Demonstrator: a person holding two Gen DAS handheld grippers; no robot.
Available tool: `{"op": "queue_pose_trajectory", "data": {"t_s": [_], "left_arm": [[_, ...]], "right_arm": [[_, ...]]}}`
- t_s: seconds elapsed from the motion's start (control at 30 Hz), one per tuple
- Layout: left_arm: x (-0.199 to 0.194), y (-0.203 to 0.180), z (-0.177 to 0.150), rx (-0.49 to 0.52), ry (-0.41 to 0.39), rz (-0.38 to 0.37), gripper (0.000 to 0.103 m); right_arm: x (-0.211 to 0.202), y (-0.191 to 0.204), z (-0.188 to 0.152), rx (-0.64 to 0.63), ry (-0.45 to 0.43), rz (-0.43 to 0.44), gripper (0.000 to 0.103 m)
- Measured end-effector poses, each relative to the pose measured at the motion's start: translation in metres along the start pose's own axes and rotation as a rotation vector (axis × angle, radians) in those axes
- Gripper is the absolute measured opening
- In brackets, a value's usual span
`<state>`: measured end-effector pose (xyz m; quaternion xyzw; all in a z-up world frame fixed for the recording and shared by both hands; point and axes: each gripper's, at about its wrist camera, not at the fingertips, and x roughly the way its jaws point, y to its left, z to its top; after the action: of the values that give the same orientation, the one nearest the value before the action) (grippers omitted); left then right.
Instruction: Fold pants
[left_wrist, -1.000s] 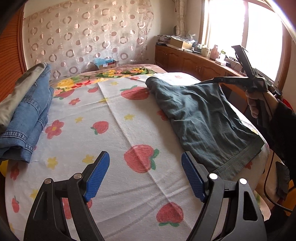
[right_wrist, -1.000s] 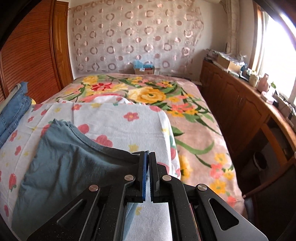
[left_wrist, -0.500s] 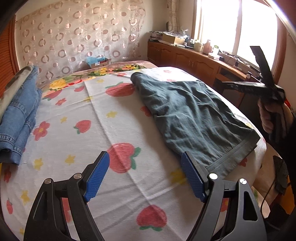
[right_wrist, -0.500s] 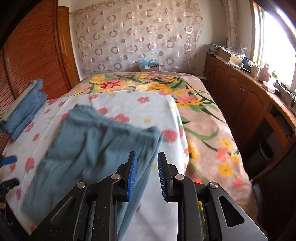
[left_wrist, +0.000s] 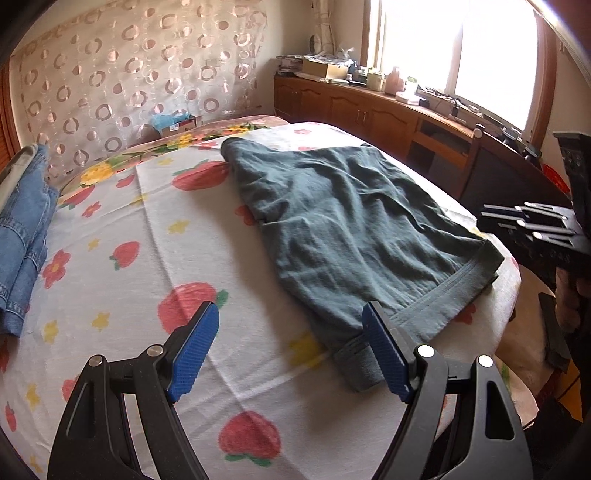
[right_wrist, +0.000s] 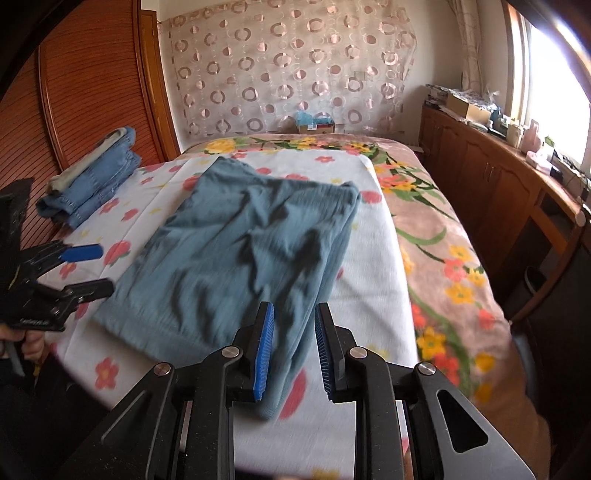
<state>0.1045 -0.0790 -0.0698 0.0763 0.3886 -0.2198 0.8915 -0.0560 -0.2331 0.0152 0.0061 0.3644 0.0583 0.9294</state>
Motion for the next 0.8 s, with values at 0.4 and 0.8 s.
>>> {"op": "queue_pose_trajectory", "data": {"t_s": [0.4, 0.8], "left_arm": [[0.011, -0.007, -0.006, 0.005, 0.03, -0.008, 0.081], [0.013, -0.006, -0.007, -0.006, 0.03, -0.019, 0.081]], "right_arm": [[-0.018, -0.014, -0.024, 0.045, 0.058, 0.07, 0.023], [-0.033, -0.011, -0.032, 0.02, 0.055, 0.076, 0.009]]}}
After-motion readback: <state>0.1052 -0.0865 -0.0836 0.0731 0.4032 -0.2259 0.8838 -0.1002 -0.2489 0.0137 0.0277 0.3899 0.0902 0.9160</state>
